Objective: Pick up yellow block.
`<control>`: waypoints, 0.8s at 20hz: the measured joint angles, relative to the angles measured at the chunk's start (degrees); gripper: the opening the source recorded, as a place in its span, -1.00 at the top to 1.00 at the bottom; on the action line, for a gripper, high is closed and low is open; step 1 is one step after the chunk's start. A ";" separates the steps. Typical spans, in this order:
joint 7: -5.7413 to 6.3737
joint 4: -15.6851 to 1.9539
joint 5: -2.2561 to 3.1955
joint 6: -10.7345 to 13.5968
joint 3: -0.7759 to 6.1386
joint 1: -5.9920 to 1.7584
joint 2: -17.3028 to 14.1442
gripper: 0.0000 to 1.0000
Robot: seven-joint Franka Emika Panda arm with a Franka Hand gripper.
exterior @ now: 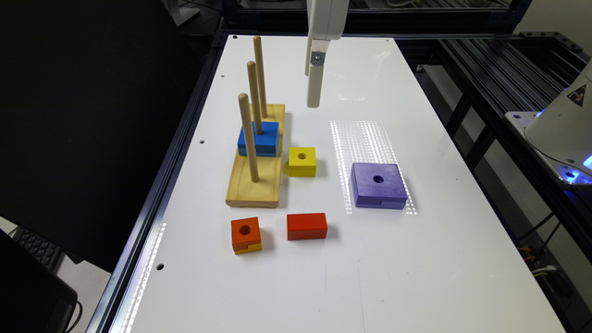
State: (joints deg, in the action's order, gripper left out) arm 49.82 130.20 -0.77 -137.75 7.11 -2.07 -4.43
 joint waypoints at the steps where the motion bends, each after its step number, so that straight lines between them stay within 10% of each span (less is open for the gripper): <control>1: 0.00 0.00 0.00 0.00 0.00 0.00 -0.01 -1.00; 16: 0.00 -0.11 0.25 -4.82 -0.05 -0.02 -6.68 -1.00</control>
State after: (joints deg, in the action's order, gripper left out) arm 49.81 130.08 -0.52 -142.57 7.06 -2.09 -11.12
